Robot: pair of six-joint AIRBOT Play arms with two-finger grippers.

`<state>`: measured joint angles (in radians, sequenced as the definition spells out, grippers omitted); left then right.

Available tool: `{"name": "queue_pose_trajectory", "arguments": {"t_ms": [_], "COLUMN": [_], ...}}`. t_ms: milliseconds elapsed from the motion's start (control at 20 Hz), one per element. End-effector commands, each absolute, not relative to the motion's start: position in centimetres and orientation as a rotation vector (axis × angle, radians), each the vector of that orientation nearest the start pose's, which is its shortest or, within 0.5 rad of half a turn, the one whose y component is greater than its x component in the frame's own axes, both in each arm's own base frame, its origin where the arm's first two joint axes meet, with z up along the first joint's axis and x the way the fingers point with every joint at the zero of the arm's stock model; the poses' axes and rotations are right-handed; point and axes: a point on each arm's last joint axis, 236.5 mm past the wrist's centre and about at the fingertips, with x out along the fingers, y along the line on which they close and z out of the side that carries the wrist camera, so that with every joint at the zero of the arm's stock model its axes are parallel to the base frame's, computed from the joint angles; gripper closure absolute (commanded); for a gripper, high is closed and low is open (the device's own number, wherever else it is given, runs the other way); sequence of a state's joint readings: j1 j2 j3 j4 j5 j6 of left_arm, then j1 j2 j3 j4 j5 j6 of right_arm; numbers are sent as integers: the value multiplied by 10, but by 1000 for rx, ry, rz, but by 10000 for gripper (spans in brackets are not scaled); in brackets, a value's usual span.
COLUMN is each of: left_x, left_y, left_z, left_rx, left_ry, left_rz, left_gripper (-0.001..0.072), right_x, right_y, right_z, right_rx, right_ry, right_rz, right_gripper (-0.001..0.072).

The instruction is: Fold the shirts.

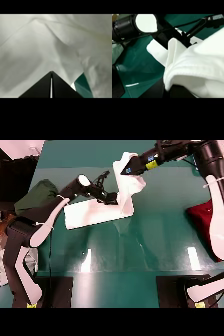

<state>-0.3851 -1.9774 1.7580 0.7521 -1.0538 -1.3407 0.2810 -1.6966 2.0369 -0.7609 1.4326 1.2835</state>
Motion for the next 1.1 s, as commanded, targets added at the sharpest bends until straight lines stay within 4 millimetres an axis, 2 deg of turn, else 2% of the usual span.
{"name": "queue_pose_trajectory", "arguments": {"t_ms": [0,200,350,500,600,650,700,750,800,850,900,950,1050], "left_x": [467,493,503,504,502,502,502,502,502,501,500,499,495], "left_y": [-298,-221,-173,-132,-115,-109,-105,-103,-99,-98,-98,-98,-98], "left_z": [-18,23,56,91,111,120,128,136,142,146,147,147,145], "left_rx": [-276,-132,-155,-183,-192,-193,-194,-192,-189,-187,-187,-186,-183], "left_ry": [1328,1316,1269,1208,1173,1152,1129,1107,1091,1084,1083,1089,1107], "left_rz": [-791,-670,-608,-548,-522,-512,-504,-498,-490,-489,-488,-490,-495], "left_gripper": [685,685,684,684,684,684,684,684,683,683,683,683,683], "right_x": [425,419,412,412,411,406,397,386,373,365,363,365,378], "right_y": [322,350,377,418,454,474,497,518,534,542,541,532,495], "right_z": [181,169,154,130,111,101,90,84,79,78,80,81,82], "right_rx": [160,145,124,95,96,74,69,74,60,31,0,-53,-142], "right_ry": [967,968,970,926,887,852,834,811,794,777,766,764,809], "right_rz": [1071,1109,1147,1182,1190,1216,1238,1266,1296,1312,1309,1302,1256], "right_gripper": [695,695,695,691,684,587,354,222,194,194,195,195,195]}}
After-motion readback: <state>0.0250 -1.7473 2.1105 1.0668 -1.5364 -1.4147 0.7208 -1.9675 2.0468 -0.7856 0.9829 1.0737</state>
